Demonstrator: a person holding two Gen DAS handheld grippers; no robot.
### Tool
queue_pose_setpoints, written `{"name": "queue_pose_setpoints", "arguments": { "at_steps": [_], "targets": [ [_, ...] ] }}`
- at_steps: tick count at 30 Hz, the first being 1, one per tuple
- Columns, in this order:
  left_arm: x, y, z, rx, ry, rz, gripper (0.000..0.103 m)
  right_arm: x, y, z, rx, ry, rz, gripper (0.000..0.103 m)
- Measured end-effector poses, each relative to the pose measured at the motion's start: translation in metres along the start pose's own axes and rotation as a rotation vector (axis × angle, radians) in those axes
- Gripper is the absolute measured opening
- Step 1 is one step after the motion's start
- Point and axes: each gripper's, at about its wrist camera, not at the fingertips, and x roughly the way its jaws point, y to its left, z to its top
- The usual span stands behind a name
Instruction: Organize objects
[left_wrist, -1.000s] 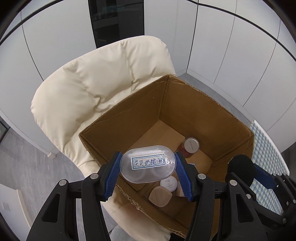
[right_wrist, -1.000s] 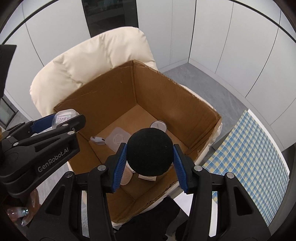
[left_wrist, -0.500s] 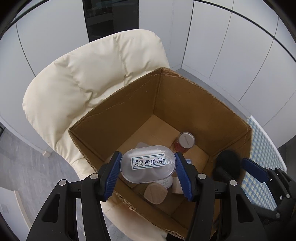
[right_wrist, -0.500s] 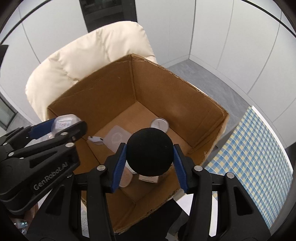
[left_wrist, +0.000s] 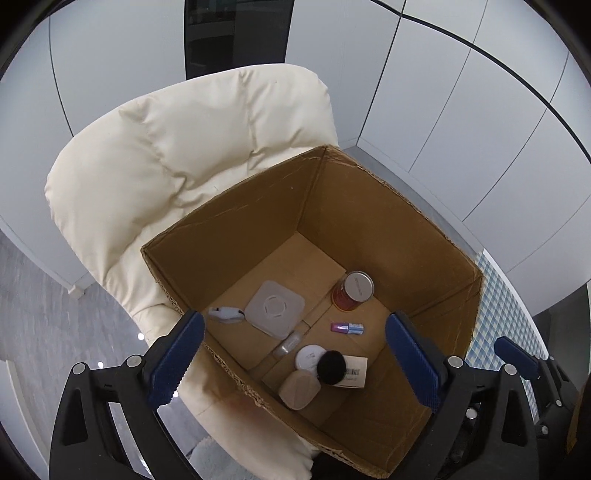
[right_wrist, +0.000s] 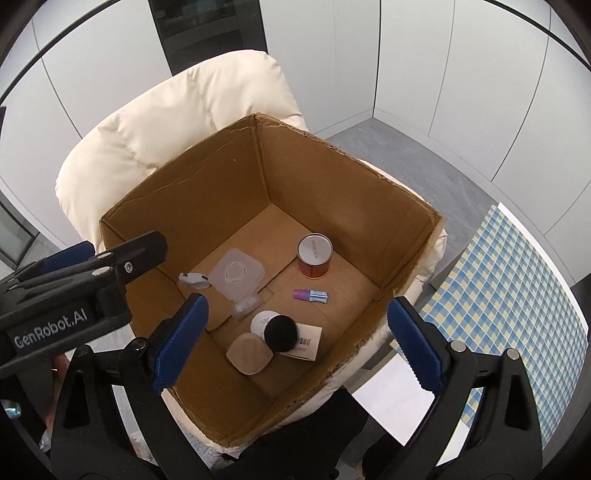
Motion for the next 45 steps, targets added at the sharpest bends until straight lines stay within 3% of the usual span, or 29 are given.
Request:
{"name": "queue_pose_setpoints", "arguments": {
  "at_steps": [10,17,24,26,30,35,38,41,45],
  "targets": [
    [-0.016,-0.016,0.003,0.078,0.025,-0.015,0.099,-0.021,-0.01,-0.003,0.034,0.002,-0.062,0.099],
    [-0.048,-0.028,0.027,0.079,0.014,-0.06,0.099,-0.055,-0.024,-0.004,0.117,-0.007,-0.114,0.099],
    [-0.119,-0.071,0.053,0.282,0.012,-0.164,0.101,-0.129,-0.043,-0.008,0.256,-0.072,-0.158,0.099],
    [-0.144,-0.084,0.053,0.355,-0.017,-0.16,0.102,-0.15,-0.047,-0.011,0.293,-0.083,-0.182,0.099],
    [-0.183,-0.103,0.033,0.501,-0.08,-0.083,0.102,-0.197,-0.056,-0.022,0.382,-0.136,-0.231,0.099],
    [-0.194,-0.102,-0.003,0.504,-0.027,-0.066,0.102,-0.241,-0.054,-0.043,0.493,-0.152,-0.345,0.099],
    [-0.201,-0.103,-0.024,0.548,0.007,-0.077,0.102,-0.258,-0.046,-0.06,0.509,-0.158,-0.348,0.099],
    [-0.207,-0.106,-0.038,0.6,0.036,-0.012,0.102,-0.267,-0.036,-0.076,0.516,-0.138,-0.393,0.099],
    [-0.22,-0.105,-0.054,0.64,0.017,-0.011,0.102,-0.275,-0.031,-0.096,0.553,-0.12,-0.401,0.099]
  ]
}}
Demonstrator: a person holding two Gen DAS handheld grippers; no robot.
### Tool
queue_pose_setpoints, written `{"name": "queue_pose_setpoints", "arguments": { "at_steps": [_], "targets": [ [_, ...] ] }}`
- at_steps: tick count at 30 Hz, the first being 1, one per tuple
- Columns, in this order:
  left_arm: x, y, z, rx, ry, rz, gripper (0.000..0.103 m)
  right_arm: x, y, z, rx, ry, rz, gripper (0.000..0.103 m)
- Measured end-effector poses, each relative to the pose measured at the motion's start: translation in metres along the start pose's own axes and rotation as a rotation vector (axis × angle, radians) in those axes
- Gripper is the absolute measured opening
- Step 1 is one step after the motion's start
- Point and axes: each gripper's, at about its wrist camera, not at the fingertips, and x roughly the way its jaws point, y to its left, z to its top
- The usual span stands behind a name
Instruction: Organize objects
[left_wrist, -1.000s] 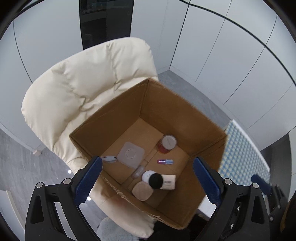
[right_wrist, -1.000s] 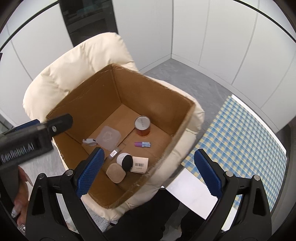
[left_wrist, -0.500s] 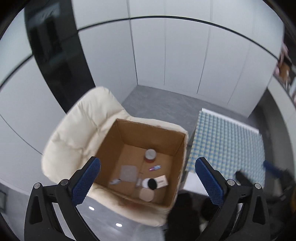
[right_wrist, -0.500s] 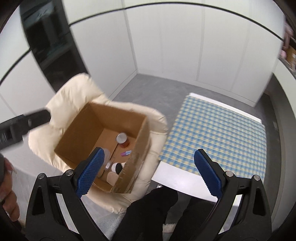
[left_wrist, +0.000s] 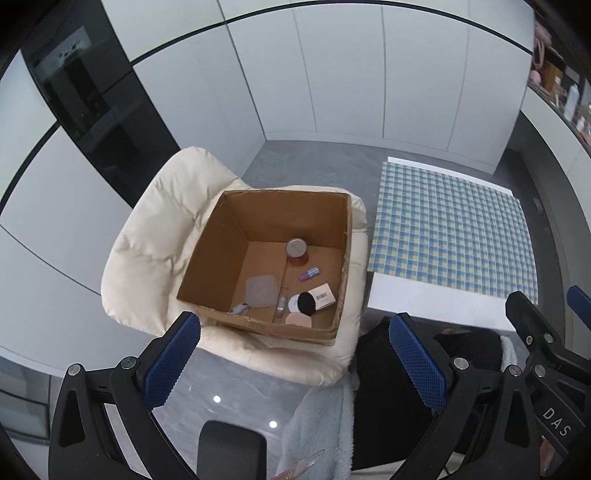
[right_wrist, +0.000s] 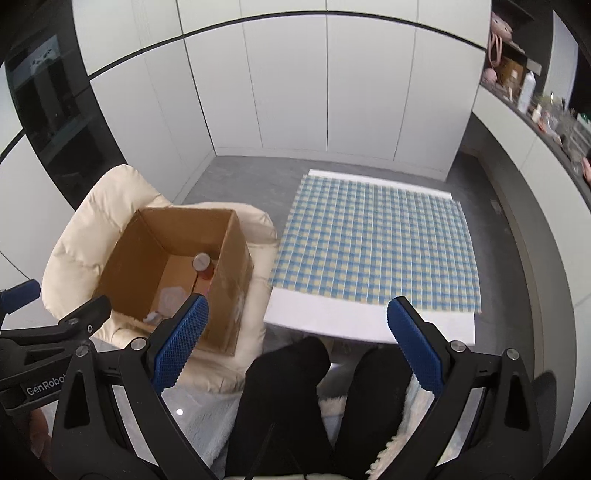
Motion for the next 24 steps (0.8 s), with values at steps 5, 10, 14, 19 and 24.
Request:
{"name": "queue_pose_setpoints", "arguments": {
  "at_steps": [5,10,14,19,24],
  "targets": [
    [-0.008,-0.007,-0.007,0.022,-0.009,-0.02,0.102,-0.014,-0.014,-0.011,0.026,0.011,-0.005,0.099],
    [-0.009,-0.013,-0.009,0.032,-0.005,-0.046,0.102,-0.022,-0.026,-0.014,0.064,0.003,-0.005,0.099],
    [-0.009,-0.015,-0.007,0.034,-0.002,-0.056,0.102,-0.024,-0.031,-0.017,0.077,0.001,-0.008,0.099],
    [-0.008,-0.017,-0.005,0.04,0.004,-0.067,0.102,-0.019,-0.037,-0.019,0.098,0.022,0.007,0.099],
    [-0.006,-0.019,-0.005,0.043,0.007,-0.065,0.102,-0.017,-0.039,-0.02,0.097,0.03,0.005,0.099]
  ]
}}
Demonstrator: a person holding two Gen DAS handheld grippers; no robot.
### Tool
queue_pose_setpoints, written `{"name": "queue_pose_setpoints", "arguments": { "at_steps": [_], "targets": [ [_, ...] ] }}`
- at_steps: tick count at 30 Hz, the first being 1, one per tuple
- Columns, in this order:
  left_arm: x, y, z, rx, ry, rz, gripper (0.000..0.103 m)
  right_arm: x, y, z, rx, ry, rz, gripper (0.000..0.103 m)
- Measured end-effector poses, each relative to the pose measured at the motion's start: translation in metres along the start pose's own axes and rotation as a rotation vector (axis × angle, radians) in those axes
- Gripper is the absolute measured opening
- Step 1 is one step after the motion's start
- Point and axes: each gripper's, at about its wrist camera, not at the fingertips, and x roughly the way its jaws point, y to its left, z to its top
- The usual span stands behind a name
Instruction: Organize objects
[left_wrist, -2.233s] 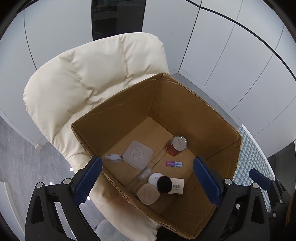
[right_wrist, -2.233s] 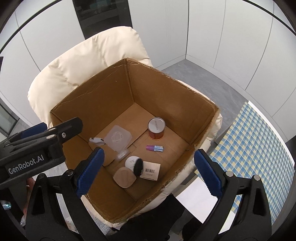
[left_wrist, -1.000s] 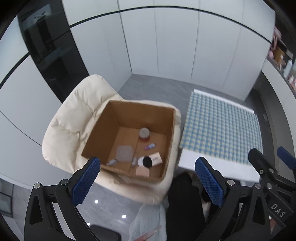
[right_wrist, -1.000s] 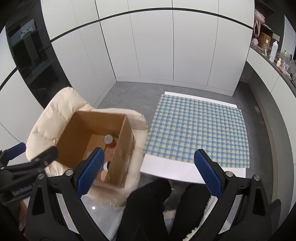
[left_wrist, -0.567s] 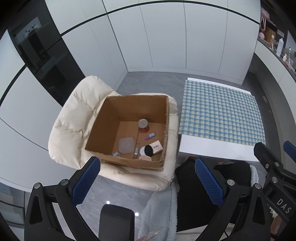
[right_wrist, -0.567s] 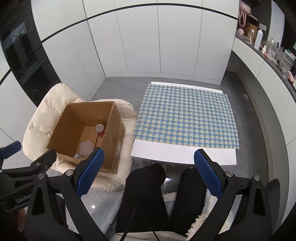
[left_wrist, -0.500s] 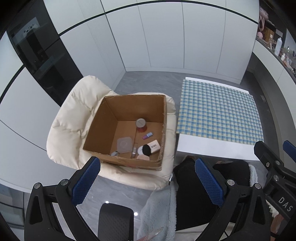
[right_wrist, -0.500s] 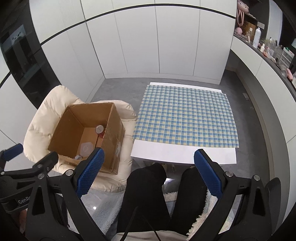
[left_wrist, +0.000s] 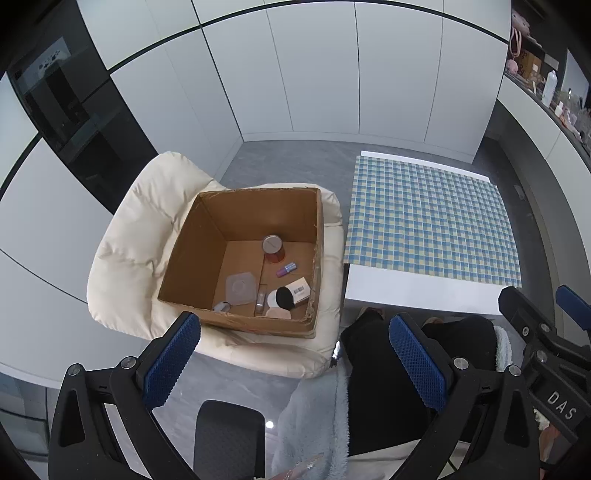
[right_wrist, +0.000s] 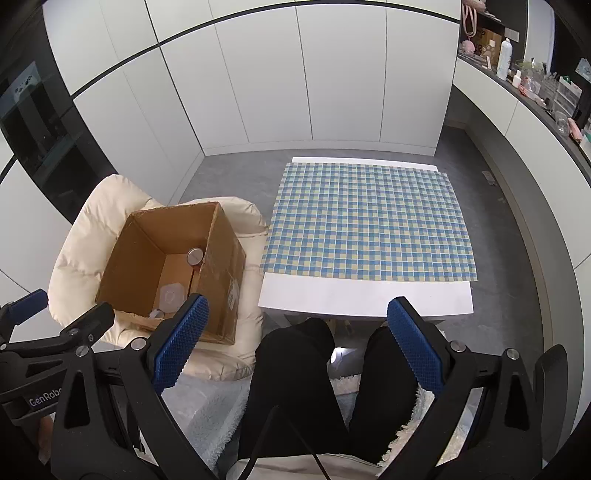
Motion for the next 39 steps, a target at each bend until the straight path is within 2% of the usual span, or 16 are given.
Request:
{"name": "queue_pose_setpoints", "arguments": {
  "at_steps": [9,39],
  "targets": [
    [-0.0012,0.0017,0.0001,-0.005,0.0,0.004,0.102,0.0027,0.005,-0.0036,-0.014,0.027,0.02,0.099],
    [0.0041,-0.002,-0.0019,0.004,0.011,0.016,0.102,0.0059,0.0007,-0.006,-0.012,0.035,0.012,0.099]
  ]
}}
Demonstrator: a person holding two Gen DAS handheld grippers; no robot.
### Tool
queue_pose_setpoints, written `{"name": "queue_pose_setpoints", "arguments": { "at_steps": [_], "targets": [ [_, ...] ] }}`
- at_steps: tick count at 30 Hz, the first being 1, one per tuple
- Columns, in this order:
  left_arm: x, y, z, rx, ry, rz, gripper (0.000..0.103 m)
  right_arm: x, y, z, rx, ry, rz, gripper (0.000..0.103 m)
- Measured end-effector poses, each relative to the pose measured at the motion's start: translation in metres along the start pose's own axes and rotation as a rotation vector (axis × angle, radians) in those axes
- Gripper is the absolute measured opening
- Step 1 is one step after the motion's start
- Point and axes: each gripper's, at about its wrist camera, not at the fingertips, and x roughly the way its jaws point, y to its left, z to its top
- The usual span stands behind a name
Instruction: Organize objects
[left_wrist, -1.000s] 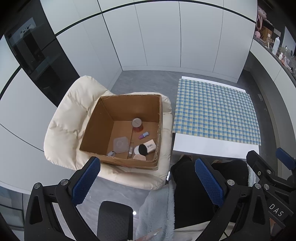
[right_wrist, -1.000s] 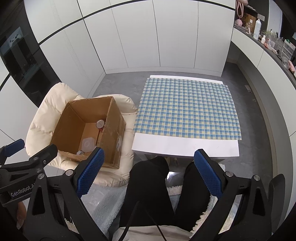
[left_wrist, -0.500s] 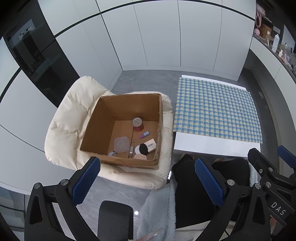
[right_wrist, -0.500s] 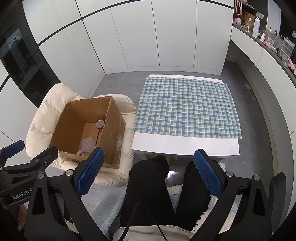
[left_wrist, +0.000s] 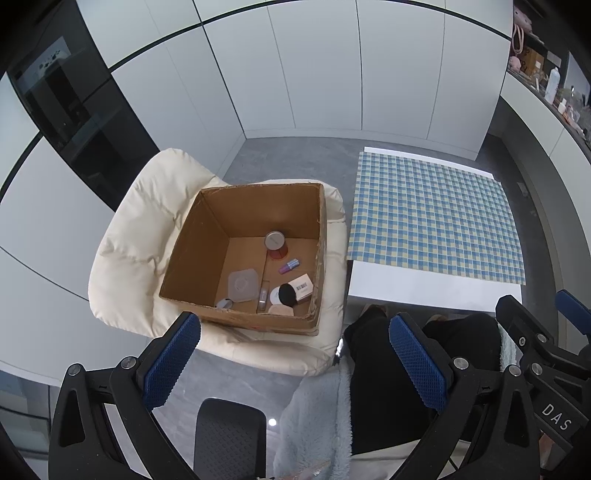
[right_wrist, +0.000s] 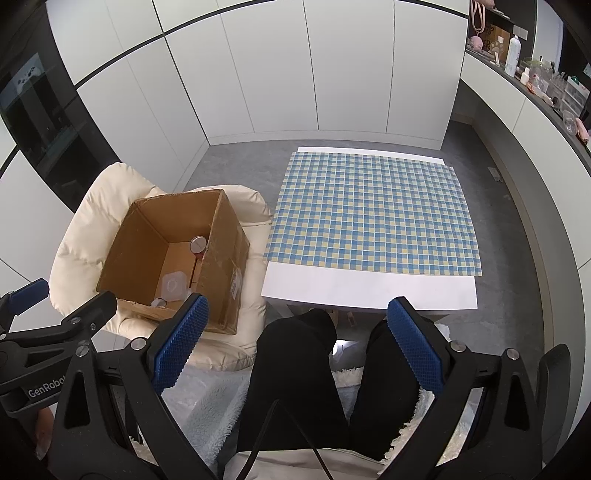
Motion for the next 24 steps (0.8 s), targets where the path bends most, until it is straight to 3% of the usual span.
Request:
{"name": "queue_pose_setpoints", "arguments": {
  "at_steps": [24],
  "targets": [
    [0.0076,0.001,-0.0042,-0.007,0.007,-0.001,0.102,0.0056,0.001,-0.0033,-0.016,0.011,-0.013,0.099]
  ]
}}
